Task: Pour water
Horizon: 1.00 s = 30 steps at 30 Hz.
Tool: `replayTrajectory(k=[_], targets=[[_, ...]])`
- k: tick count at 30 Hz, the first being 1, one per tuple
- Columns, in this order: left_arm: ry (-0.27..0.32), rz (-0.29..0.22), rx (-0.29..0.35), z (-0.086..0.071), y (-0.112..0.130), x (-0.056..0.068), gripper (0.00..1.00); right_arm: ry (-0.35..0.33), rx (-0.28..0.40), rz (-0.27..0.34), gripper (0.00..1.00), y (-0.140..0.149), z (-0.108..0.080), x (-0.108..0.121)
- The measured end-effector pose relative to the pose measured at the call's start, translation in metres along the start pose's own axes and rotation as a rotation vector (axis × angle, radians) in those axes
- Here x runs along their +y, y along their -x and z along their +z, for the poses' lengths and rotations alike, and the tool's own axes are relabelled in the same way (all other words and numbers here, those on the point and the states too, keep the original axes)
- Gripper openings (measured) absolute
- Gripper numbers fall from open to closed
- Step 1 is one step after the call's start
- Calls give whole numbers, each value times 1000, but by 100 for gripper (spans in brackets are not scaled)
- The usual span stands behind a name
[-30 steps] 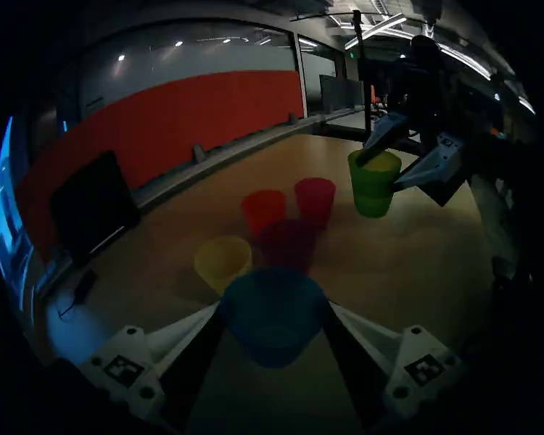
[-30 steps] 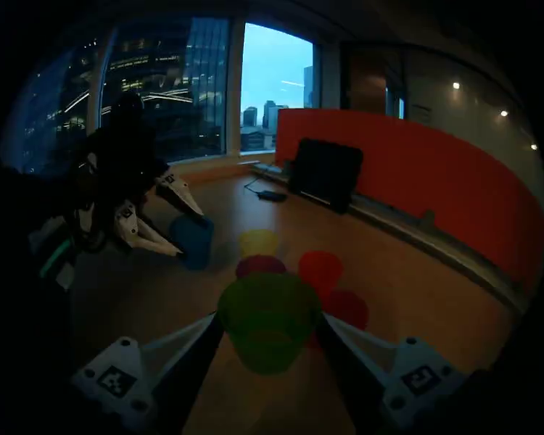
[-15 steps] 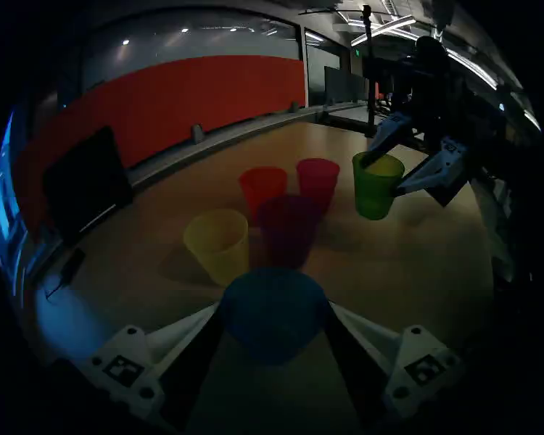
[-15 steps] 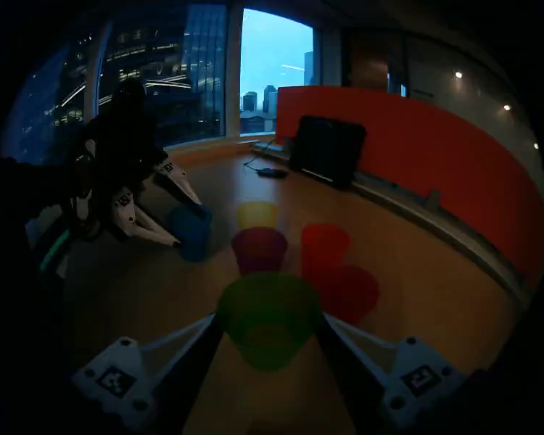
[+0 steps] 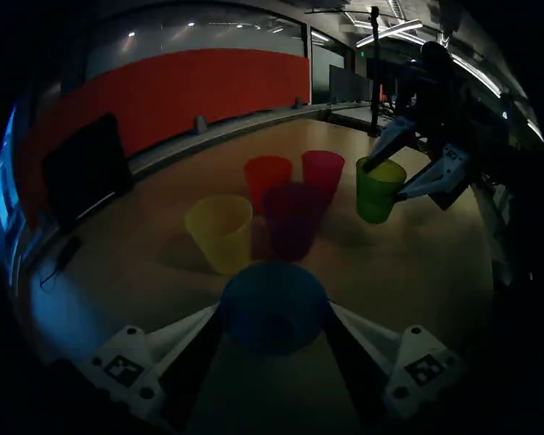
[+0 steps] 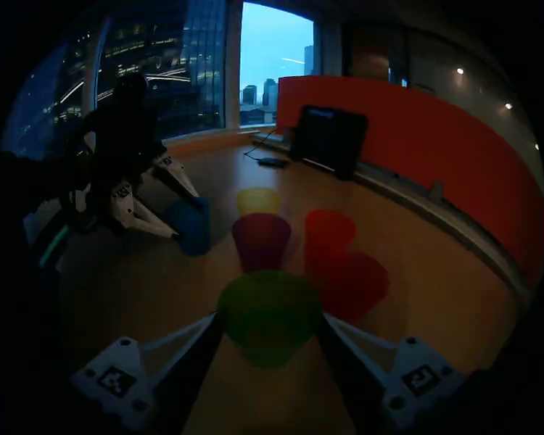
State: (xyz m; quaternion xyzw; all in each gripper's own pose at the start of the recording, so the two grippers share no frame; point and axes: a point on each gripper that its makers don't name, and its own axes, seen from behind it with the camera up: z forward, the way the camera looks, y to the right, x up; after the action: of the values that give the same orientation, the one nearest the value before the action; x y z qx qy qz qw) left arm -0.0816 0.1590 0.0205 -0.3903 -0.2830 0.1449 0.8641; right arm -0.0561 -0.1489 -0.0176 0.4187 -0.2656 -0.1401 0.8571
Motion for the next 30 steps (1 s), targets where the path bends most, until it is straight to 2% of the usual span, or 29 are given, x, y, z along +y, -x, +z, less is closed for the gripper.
replayTrajectory(k=[6,11,17,30], targets=[[-4,11,-22,0,5,-1,89,5,-9,-2,91,5,3,1],[-20,10,-50,-1,11,-4,95,8,-17,-7,91,10,5,1],[-7,3,-51,-6,14,1,97,15,-30,-12,91,16,9,1],[-12,-7,-60,-18,21,3,97,33,-45,-18,92,26,11,2]])
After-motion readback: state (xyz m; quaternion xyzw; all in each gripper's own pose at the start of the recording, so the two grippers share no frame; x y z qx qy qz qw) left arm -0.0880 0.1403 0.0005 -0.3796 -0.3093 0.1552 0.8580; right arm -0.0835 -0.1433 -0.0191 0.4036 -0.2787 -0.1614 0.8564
